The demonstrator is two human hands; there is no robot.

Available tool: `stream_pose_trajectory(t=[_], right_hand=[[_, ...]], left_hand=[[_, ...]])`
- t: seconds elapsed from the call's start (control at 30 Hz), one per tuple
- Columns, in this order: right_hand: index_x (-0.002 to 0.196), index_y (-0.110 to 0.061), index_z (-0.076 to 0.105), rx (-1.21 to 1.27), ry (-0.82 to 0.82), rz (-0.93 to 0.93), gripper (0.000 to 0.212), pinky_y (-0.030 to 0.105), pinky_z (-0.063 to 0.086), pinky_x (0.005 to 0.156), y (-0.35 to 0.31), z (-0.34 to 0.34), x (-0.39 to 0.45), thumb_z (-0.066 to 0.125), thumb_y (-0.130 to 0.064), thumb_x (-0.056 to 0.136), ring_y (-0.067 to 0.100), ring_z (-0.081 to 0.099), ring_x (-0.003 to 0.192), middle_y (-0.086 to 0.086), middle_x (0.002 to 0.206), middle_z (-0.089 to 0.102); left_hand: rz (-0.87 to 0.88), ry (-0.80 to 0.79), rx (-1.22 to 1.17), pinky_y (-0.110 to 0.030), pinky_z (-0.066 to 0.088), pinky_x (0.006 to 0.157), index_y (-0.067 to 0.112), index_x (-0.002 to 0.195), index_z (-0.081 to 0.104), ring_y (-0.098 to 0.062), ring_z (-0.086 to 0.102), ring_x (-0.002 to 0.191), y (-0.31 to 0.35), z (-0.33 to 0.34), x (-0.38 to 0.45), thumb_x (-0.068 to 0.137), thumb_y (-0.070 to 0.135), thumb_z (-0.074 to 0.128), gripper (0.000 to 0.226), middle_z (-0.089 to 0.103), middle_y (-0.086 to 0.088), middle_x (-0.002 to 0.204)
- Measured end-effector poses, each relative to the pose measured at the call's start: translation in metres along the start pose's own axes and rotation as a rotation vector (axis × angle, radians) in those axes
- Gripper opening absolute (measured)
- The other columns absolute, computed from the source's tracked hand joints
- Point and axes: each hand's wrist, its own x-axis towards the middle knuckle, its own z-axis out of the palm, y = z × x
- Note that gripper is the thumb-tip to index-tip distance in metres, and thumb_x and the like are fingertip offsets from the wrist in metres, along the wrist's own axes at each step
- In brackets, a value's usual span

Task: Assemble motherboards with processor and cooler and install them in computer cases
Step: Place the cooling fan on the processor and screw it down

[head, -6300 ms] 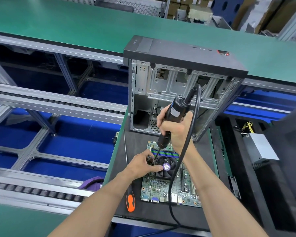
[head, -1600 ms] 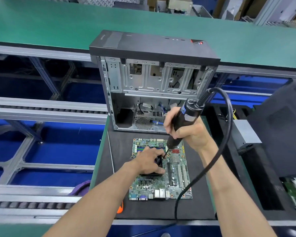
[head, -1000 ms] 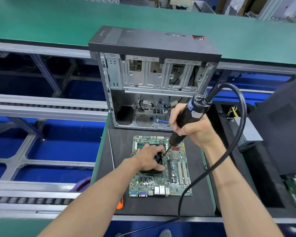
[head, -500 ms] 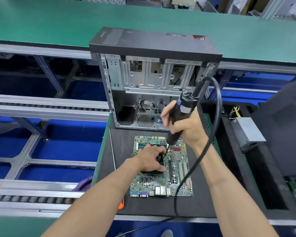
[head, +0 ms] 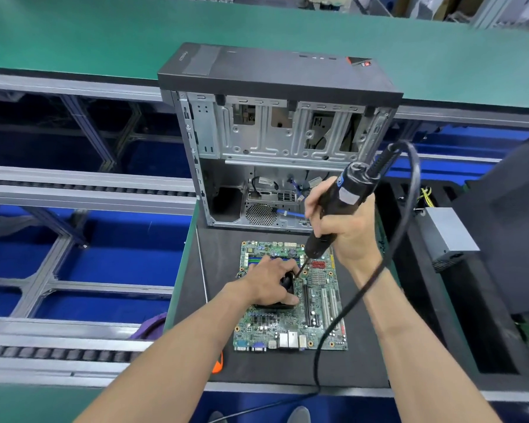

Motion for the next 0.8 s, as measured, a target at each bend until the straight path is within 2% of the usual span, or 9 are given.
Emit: stream_pose_trajectory(t=[0.1, 0.13, 0.17, 0.2, 0.3, 0.33, 0.53, 0.67, 0.8], right_hand=[[0.067, -0.015, 0.064, -0.112, 0.394, -0.011, 0.035, 0.026, 0.040, 0.048, 0.008, 0.016, -0.002, 0.056, 0.017, 0.055, 0.021, 0.051, 0.052, 0.005, 0.064, 0.060], [0.067, -0.015, 0.064, -0.135, 0.441, -0.010, 0.032, 0.027, 0.040, 0.048, 0.007, 0.018, -0.002, 0.057, 0.014, 0.054, 0.022, 0.050, 0.052, 0.006, 0.063, 0.059], [0.068, -0.013, 0.064, -0.141, 0.408, -0.010, 0.030, 0.027, 0.039, 0.049, 0.006, 0.018, -0.001, 0.057, 0.012, 0.052, 0.023, 0.050, 0.053, 0.007, 0.063, 0.059], [0.070, -0.010, 0.064, -0.116, 0.293, -0.005, 0.030, 0.026, 0.039, 0.051, 0.004, 0.014, 0.001, 0.056, 0.011, 0.050, 0.022, 0.051, 0.054, 0.008, 0.062, 0.059], [0.079, -0.005, 0.068, 0.015, -0.211, 0.080, 0.039, 0.021, 0.040, 0.052, -0.002, 0.000, 0.004, 0.055, 0.005, 0.044, 0.022, 0.053, 0.054, 0.011, 0.063, 0.061], [0.082, -0.006, 0.070, 0.033, -0.298, 0.110, 0.043, 0.021, 0.040, 0.052, -0.002, -0.001, 0.005, 0.055, 0.005, 0.044, 0.021, 0.052, 0.054, 0.012, 0.064, 0.061], [0.079, 0.000, 0.066, 0.019, -0.200, 0.119, 0.036, 0.020, 0.040, 0.051, 0.000, 0.001, 0.008, 0.057, -0.005, 0.044, 0.021, 0.054, 0.056, 0.012, 0.067, 0.064], [0.070, 0.002, 0.056, 0.004, -0.154, 0.115, 0.028, 0.021, 0.042, 0.053, 0.000, -0.001, 0.010, 0.055, 0.003, 0.042, 0.020, 0.054, 0.057, 0.012, 0.064, 0.059], [0.072, 0.003, 0.059, 0.006, -0.129, 0.108, 0.033, 0.022, 0.040, 0.050, 0.000, -0.001, 0.009, 0.047, 0.014, 0.044, 0.019, 0.053, 0.054, 0.015, 0.066, 0.060]], left_hand=[[-0.001, 0.024, -0.004, -0.043, 0.031, 0.088, 0.047, 0.104, 0.040, -0.021, 0.035, 0.106, 0.001, 0.000, 0.000, 0.078, 0.044, 0.076, 0.045, 0.051, 0.013, 0.098], [-0.001, 0.029, -0.007, -0.042, 0.030, 0.086, 0.050, 0.099, 0.037, -0.021, 0.036, 0.104, 0.000, 0.000, 0.000, 0.078, 0.043, 0.077, 0.045, 0.049, 0.013, 0.093], [-0.002, 0.028, -0.005, -0.042, 0.030, 0.086, 0.052, 0.093, 0.035, -0.021, 0.035, 0.103, 0.000, 0.000, -0.001, 0.078, 0.044, 0.077, 0.045, 0.048, 0.013, 0.091], [-0.003, 0.021, 0.000, -0.043, 0.029, 0.086, 0.051, 0.090, 0.035, -0.021, 0.034, 0.103, 0.000, 0.000, 0.000, 0.078, 0.045, 0.076, 0.044, 0.047, 0.013, 0.092], [-0.006, 0.007, 0.001, -0.045, 0.029, 0.091, 0.051, 0.094, 0.034, -0.020, 0.031, 0.102, 0.000, 0.001, 0.000, 0.079, 0.049, 0.075, 0.044, 0.048, 0.010, 0.099], [-0.004, 0.008, 0.006, -0.045, 0.029, 0.092, 0.049, 0.097, 0.034, -0.020, 0.031, 0.103, 0.000, 0.001, -0.001, 0.079, 0.049, 0.074, 0.044, 0.048, 0.010, 0.100], [-0.007, -0.011, 0.015, -0.047, 0.030, 0.096, 0.045, 0.102, 0.035, -0.020, 0.030, 0.106, 0.001, 0.000, -0.002, 0.081, 0.049, 0.073, 0.044, 0.046, 0.012, 0.104], [-0.017, -0.014, 0.015, -0.049, 0.029, 0.100, 0.045, 0.103, 0.035, -0.019, 0.028, 0.107, 0.002, 0.000, -0.002, 0.082, 0.049, 0.073, 0.044, 0.044, 0.011, 0.109], [-0.013, -0.016, 0.003, -0.048, 0.028, 0.098, 0.044, 0.103, 0.035, -0.020, 0.029, 0.107, 0.003, -0.001, -0.002, 0.082, 0.048, 0.073, 0.044, 0.045, 0.010, 0.110]])
